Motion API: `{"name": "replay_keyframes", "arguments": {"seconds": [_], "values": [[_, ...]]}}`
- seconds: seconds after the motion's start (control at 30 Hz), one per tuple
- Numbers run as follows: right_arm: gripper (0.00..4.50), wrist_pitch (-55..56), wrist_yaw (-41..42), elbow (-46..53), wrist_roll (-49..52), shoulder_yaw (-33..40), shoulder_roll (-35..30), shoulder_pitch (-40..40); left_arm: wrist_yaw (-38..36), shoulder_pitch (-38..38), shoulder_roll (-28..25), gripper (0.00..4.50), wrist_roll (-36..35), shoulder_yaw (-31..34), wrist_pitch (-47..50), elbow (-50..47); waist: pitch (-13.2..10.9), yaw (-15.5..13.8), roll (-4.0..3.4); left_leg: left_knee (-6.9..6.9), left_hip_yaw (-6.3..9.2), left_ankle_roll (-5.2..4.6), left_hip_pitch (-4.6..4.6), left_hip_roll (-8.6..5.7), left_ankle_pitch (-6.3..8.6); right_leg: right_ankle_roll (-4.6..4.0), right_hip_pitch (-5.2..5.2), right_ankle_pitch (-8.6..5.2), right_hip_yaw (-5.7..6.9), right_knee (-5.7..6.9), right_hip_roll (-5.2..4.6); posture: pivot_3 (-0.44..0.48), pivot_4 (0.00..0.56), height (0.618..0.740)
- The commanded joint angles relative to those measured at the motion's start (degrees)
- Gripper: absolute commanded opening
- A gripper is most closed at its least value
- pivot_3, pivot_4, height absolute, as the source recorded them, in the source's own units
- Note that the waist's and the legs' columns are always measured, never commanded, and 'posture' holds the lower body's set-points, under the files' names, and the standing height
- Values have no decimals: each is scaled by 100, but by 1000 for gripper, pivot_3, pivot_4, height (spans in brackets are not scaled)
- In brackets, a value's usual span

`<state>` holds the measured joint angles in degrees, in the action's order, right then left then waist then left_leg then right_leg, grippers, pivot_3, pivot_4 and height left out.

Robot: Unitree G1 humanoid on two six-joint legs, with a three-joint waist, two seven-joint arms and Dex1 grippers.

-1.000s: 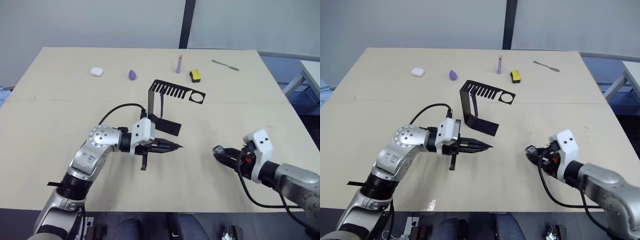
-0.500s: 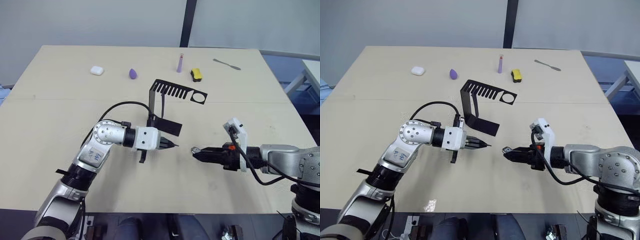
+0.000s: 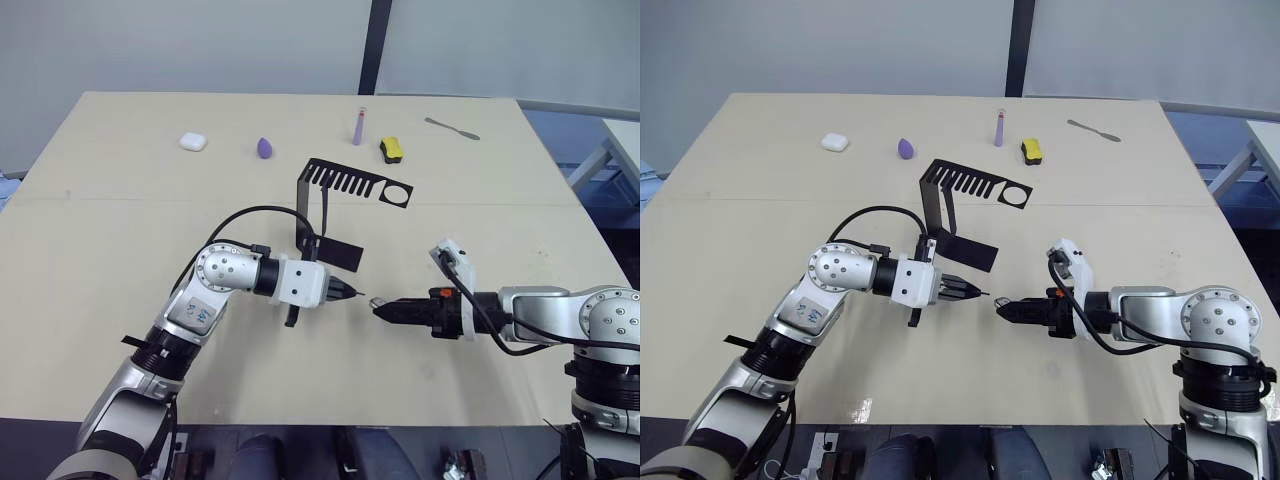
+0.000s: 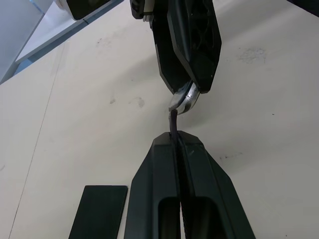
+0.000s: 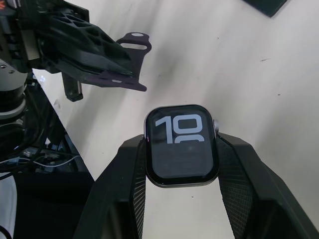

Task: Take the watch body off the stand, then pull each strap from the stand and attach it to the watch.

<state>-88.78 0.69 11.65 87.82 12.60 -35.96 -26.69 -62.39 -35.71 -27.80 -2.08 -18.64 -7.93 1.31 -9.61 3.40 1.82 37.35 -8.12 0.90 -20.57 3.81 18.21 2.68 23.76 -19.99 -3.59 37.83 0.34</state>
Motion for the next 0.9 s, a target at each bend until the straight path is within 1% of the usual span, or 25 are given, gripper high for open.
{"name": "replay_keyframes", "arguments": {"seconds": [0.03, 0.23, 0.4, 0.67, 0.9], "values": [[1528, 326, -323, -50, 552, -131, -155, -63, 38, -82, 28, 0, 1, 21, -61, -94, 0, 1, 0, 0, 0, 0, 0, 0, 0, 0, 0, 0, 0, 0, 0, 0, 150, 740], [1528, 867, -768, -174, 1261, -499, -425, -36, 22, -54, 24, 0, 5, 1, -26, -138, 0, 2, 0, -1, 0, 0, 0, 0, 0, 1, 0, 0, 0, -1, 0, 0, 150, 740], [1528, 1255, -975, -181, 1708, -828, -715, -36, 11, -44, 6, 0, 5, -8, -27, -134, 0, 2, 0, -1, 0, 0, -1, 0, 0, 1, 0, 0, 0, -3, 0, 0, 150, 740], [1528, 1638, -1027, -122, 1991, -1216, -1007, -76, 18, -79, 11, 0, -6, 4, -64, -53, 0, 3, 0, -1, 1, 0, -1, 1, 0, 2, 0, 1, 0, -4, 0, 0, 150, 740], [1528, 1887, -1058, -49, 2198, -1408, -1167, -70, 14, -67, 32, 0, -25, -13, -34, -82, 0, 0, 0, -1, 1, 0, -2, 2, 0, 2, 0, 1, 1, -5, 0, 0, 150, 740]]}}
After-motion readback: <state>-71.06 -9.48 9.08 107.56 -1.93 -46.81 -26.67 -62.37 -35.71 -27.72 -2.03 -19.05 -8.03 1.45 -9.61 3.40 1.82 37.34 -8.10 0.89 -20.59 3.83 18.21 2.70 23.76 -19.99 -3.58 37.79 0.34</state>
